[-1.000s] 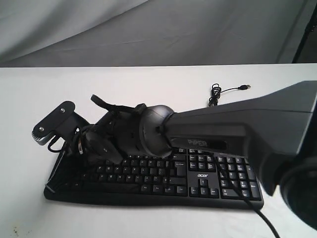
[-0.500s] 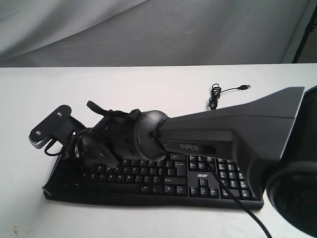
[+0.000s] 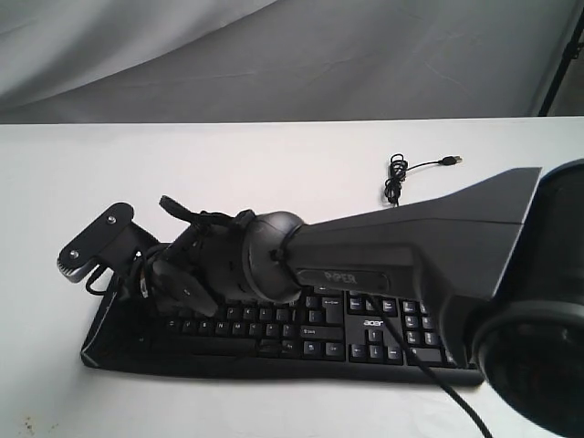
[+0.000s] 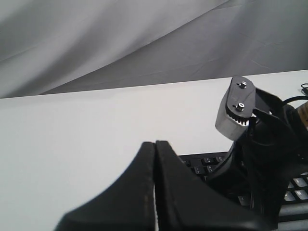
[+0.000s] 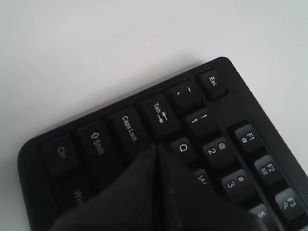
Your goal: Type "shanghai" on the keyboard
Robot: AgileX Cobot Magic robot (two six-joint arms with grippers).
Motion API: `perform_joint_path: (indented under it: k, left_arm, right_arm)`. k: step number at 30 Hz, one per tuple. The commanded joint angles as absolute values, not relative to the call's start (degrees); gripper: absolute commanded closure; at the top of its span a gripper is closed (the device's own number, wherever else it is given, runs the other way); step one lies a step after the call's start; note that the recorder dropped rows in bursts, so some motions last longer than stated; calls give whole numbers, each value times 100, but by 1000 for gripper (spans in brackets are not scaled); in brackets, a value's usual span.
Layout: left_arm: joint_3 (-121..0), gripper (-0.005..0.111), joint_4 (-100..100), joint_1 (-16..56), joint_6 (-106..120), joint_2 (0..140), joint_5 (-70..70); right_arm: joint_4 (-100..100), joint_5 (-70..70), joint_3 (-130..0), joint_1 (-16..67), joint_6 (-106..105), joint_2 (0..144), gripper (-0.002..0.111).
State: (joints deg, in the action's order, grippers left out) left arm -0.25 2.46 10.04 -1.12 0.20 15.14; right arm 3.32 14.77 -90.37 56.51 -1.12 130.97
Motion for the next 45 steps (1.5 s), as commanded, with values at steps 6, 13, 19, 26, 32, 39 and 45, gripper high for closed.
perform_joint_path:
  k: [6,13,19,26,32,39,45]
  left_arm:
    - [0,107,251,1024,-128,0,1487]
    - [0,107,251,1024,-128,0,1487]
    - [0,107,251,1024,-128,0,1487]
    - [0,107,251,1024,-128,0,1487]
    - [0,107,251,1024,-128,0,1487]
    - [0,107,251,1024,-128,0,1487]
    - [0,107,251,1024,-128,0,1487]
  right_arm:
    - [576,1608,-8540,5575,-49,12249,108]
    - [411,625,-6760,5068,196,11377,108]
    - [258,0,-5945,4707,212,11240,108]
    - [258,-152,-5896,4672,184,11240,108]
    - [258,-205,-5896,4617,161,11240,108]
    - [258,-272,-5881,4606,161,11396,108]
    - [246,-248,-5881,4616,161,11580,108]
